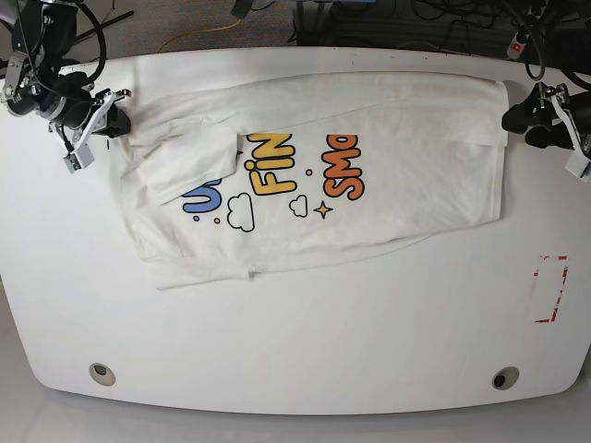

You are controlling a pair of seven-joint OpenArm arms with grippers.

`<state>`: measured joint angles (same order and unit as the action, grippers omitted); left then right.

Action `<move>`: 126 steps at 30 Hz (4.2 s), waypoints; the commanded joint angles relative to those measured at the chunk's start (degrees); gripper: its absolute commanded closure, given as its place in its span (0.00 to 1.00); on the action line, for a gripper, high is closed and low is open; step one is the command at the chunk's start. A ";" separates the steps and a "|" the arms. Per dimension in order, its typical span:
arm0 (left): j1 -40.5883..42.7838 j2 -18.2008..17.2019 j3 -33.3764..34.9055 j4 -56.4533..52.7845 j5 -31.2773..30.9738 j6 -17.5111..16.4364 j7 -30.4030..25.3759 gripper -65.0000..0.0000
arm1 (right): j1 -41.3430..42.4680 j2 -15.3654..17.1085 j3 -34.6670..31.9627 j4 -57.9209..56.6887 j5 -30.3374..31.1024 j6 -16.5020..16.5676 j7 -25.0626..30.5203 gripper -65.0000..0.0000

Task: Fold the T-shirt properly
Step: 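Release the shirt and reposition both grippers at its collar corners, then grasp the collar corners with both grippers and pull the shirt taut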

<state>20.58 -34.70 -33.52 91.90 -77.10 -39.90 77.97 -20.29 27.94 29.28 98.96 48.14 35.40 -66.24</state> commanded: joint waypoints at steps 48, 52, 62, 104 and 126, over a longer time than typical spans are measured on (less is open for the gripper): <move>1.09 10.21 19.50 17.25 47.17 -0.10 -5.58 0.35 | 4.25 -13.92 9.36 -0.36 -9.24 0.51 -3.34 0.34; 1.09 8.28 19.50 12.94 47.61 -0.10 -7.43 0.35 | 4.95 -10.93 9.36 -3.88 -13.37 3.15 -1.15 0.34; 2.85 3.18 19.14 7.49 47.34 -0.10 -11.38 0.35 | 3.46 -8.56 9.89 -7.92 -22.78 4.60 2.37 0.34; -3.22 15.58 15.89 20.32 49.45 -0.10 -9.54 0.45 | 13.57 -12.34 12.17 5.17 -23.48 4.60 -1.50 0.34; -1.19 13.91 9.21 10.21 63.08 -0.10 -9.80 0.45 | 41.52 -6.01 -8.05 -33.33 -23.66 4.60 12.74 0.34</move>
<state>19.44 -19.79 -22.90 101.25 -14.63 -39.97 67.99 18.52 20.71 22.50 67.81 23.31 39.88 -55.90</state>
